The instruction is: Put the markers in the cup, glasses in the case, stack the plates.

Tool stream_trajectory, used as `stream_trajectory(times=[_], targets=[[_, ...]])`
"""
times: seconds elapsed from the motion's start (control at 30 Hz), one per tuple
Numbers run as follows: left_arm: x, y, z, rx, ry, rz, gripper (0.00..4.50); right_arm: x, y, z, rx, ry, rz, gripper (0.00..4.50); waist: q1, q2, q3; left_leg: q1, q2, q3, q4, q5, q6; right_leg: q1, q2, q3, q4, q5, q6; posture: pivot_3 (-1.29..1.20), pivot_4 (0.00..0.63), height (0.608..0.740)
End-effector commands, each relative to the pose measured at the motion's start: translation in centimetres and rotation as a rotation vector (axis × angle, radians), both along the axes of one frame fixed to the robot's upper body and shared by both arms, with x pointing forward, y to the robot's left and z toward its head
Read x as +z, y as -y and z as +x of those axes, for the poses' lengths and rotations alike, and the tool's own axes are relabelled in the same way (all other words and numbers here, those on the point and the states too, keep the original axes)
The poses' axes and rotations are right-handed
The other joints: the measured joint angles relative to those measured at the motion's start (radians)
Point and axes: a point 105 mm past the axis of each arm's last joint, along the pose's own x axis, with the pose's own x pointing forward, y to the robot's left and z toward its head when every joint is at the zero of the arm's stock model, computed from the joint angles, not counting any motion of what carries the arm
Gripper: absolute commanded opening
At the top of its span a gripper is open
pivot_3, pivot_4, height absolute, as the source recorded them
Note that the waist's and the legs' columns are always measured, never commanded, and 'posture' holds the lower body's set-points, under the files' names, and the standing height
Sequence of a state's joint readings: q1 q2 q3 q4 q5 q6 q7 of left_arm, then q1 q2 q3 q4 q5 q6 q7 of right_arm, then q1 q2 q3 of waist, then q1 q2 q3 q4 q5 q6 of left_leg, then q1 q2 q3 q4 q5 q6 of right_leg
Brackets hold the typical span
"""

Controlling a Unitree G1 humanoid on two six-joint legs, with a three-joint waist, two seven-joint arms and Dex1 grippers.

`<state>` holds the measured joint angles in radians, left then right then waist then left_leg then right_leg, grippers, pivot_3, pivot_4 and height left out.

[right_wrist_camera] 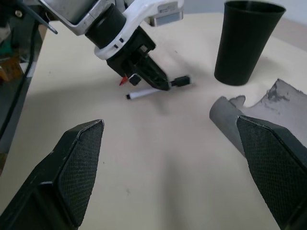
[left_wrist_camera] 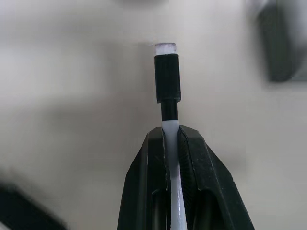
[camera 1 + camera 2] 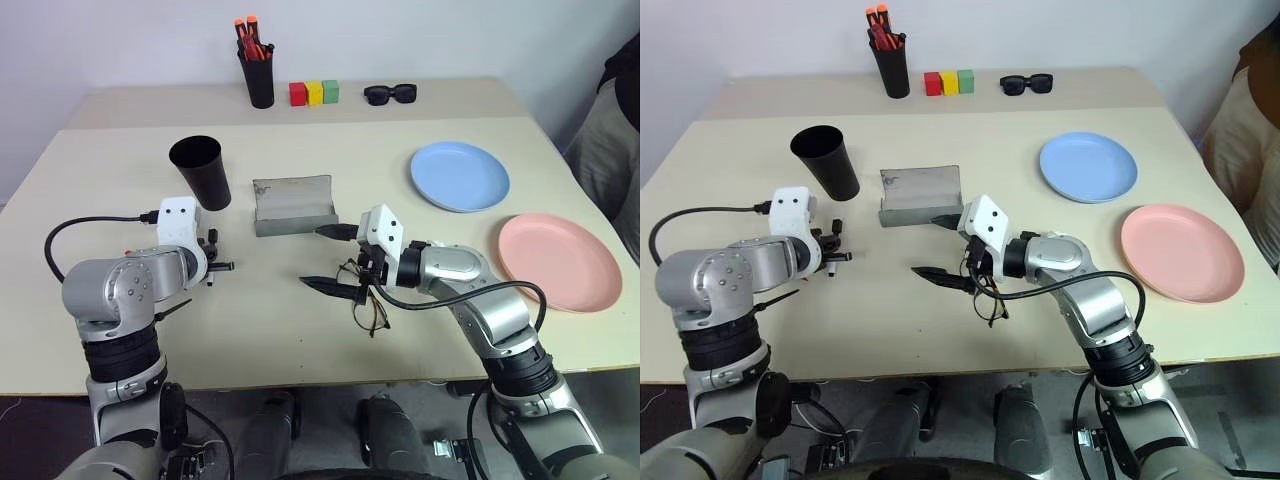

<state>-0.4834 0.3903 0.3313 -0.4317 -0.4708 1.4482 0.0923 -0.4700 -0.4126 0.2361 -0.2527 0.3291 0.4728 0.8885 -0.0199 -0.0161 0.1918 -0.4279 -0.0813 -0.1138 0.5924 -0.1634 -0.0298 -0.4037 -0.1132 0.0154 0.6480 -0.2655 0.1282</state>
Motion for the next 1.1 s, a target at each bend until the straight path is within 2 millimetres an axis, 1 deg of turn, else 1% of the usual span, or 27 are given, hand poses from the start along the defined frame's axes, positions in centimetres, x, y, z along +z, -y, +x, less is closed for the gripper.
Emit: stream_trajectory(times=[0.03, 0.1, 0.17, 0.2, 0.23, 0.27, 0.3, 0.37, 0.4, 0.47, 0.5, 0.6, 0.7, 0.83, 0.93, 1.1], targets=[[5.3, -0.4, -1.2, -0.089, 0.331, -0.010, 0.03, 1.2, -0.4, -0.2, 0.023, 0.039, 0.030, 4.50, 0.003, 0.000, 0.000, 0.000, 0.001, 0.000, -0.001, 0.000, -0.001, -0.001, 0.001, 0.000, 0.000, 0.000, 0.000, 0.00, 0.150, 0.740], [6.9, 0.1, -2.3, -0.184, 0.428, -0.056, 0.03, 1.3, -0.4, -0.1, 0.026, 0.039, 0.034, 4.50, 0.006, 0.000, 0.000, 0.000, 0.001, 0.000, -0.001, 0.000, -0.001, -0.001, 0.001, 0.000, 0.000, 0.000, -0.001, 0.00, 0.150, 0.740], [7.8, 0.5, -2.8, -0.240, 0.481, -0.073, 0.03, 1.4, -0.5, -0.1, 0.029, 0.040, 0.036, 4.50, 0.011, 0.000, 0.000, 0.000, 0.001, 0.000, -0.001, -0.001, -0.001, 0.000, 0.001, 0.000, -0.001, -0.002, -0.004, 0.00, 0.150, 0.740], [8.9, 0.6, -2.6, -0.241, 0.543, -0.078, 0.03, 1.5, -0.7, 0.0, 0.033, 0.043, 0.039, 4.50, 0.013, 0.000, 0.000, 0.000, 0.001, 0.000, 0.000, -0.001, -0.001, 0.001, 0.001, 0.000, -0.002, -0.002, -0.004, 0.00, 0.150, 0.740], [10.1, 0.3, -2.1, -0.203, 0.605, -0.078, 0.03, 1.7, -0.9, 0.1, 0.038, 0.047, 0.043, 4.50, 0.013, -0.001, 0.000, 0.000, 0.001, 0.000, 0.000, -0.001, -0.001, 0.001, 0.001, 0.000, -0.003, -0.002, -0.004, 0.00, 0.150, 0.740], [10.8, 0.0, -1.7, -0.173, 0.646, -0.079, 0.03, 1.8, -1.0, 0.1, 0.041, 0.050, 0.046, 4.50, 0.015, -0.001, 0.000, 0.000, 0.001, 0.000, 0.001, 0.000, -0.001, 0.002, 0.001, 0.000, -0.003, -0.002, -0.004, 0.00, 0.150, 0.740], [11.4, -0.4, -0.8, -0.118, 0.678, -0.078, 0.03, 2.0, -1.2, 0.2, 0.044, 0.054, 0.051, 4.50, 0.015, -0.002, 0.000, 0.000, 0.001, 0.000, 0.001, 0.000, -0.001, 0.002, 0.001, -0.001, -0.003, -0.002, -0.005, 0.00, 0.150, 0.740], [12.2, -1.3, 0.8, -0.010, 0.727, -0.002, 0.03, 2.4, -1.5, 0.4, 0.047, 0.061, 0.065, 4.50, 0.014, -0.002, 0.000, 0.000, 0.001, 0.000, 0.002, 0.000, -0.001, 0.003, 0.001, -0.001, -0.003, -0.002, -0.005, 0.00, 0.150, 0.740], [12.5, -1.5, 1.3, 0.022, 0.749, 0.038, 0.03, 2.5, -1.6, 0.4, 0.049, 0.063, 0.069, 4.50, 0.013, -0.002, 0.000, 0.001, 0.001, 0.000, 0.002, 0.000, -0.001, 0.003, 0.001, -0.001, -0.003, -0.001, -0.005, 0.00, 0.150, 0.740], [13.1, -1.9, 3.1, 0.115, 0.801, 0.078, 0.03, 2.8, -1.9, 0.5, 0.053, 0.070, 0.081, 4.50, 0.011, -0.002, 0.000, 0.001, 0.001, 0.001, 0.001, 0.000, 0.000, 0.003, 0.001, 0.000, -0.003, 0.000, -0.001, 0.00, 0.150, 0.740], [13.7, -2.0, 4.0, 0.162, 0.849, 0.113, 0.03, 2.9, -2.2, 0.5, 0.057, 0.074, 0.086, 4.50, 0.011, -0.002, 0.000, 0.001, 0.001, 0.000, 0.001, 0.000, 0.001, 0.002, 0.001, 0.000, -0.003, 0.000, -0.001, 0.00, 0.150, 0.740], [14.8, -1.4, 6.0, 0.201, 0.964, 0.143, 0.03, 3.2, -2.7, 0.4, 0.064, 0.086, 0.103, 4.50, 0.012, -0.003, 0.000, 0.000, 0.001, 0.000, 0.000, 0.001, 0.002, 0.001, 0.001, -0.001, -0.003, 0.001, -0.001, 0.00, 0.150, 0.740], [14.7, -1.2, 7.5, 0.197, 1.003, 0.149, 0.03, 3.4, -2.9, 0.3, 0.065, 0.089, 0.113, 4.50, 0.010, -0.003, 0.000, -0.001, 0.000, 0.000, 0.000, 0.001, 0.002, 0.001, 0.001, -0.001, -0.003, 0.001, 0.000, 0.00, 0.150, 0.740], [13.5, -0.3, 9.3, 0.151, 0.994, 0.121, 0.03, 3.2, -2.9, -0.1, 0.062, 0.087, 0.118, 4.50, 0.006, -0.003, 0.000, -0.001, 0.000, 0.000, 0.000, 0.001, 0.002, 0.000, 0.001, -0.001, -0.002, 0.001, 0.001, 0.00, 0.150, 0.740], [12.5, -0.1, 9.9, 0.151, 0.981, 0.128, 0.03, 3.2, -2.7, 0.0, 0.045, 0.088, 0.124, 4.50, 0.007, -0.003, 0.000, -0.001, 0.000, 0.000, 0.000, 0.001, 0.002, 0.000, 0.001, -0.001, -0.002, 0.002, 0.001, 0.00, 0.150, 0.740], [11.1, 0.0, 10.4, 0.152, 0.951, 0.147, 0.03, 3.4, -2.5, 0.5, 0.006, 0.090, 0.141, 4.50, 0.006, -0.003, 0.000, -0.001, -0.001, 0.000, 0.000, 0.001, 0.002, 0.000, 0.001, -0.001, -0.001, 0.002, 0.002, 0.00, 0.150, 0.740]])
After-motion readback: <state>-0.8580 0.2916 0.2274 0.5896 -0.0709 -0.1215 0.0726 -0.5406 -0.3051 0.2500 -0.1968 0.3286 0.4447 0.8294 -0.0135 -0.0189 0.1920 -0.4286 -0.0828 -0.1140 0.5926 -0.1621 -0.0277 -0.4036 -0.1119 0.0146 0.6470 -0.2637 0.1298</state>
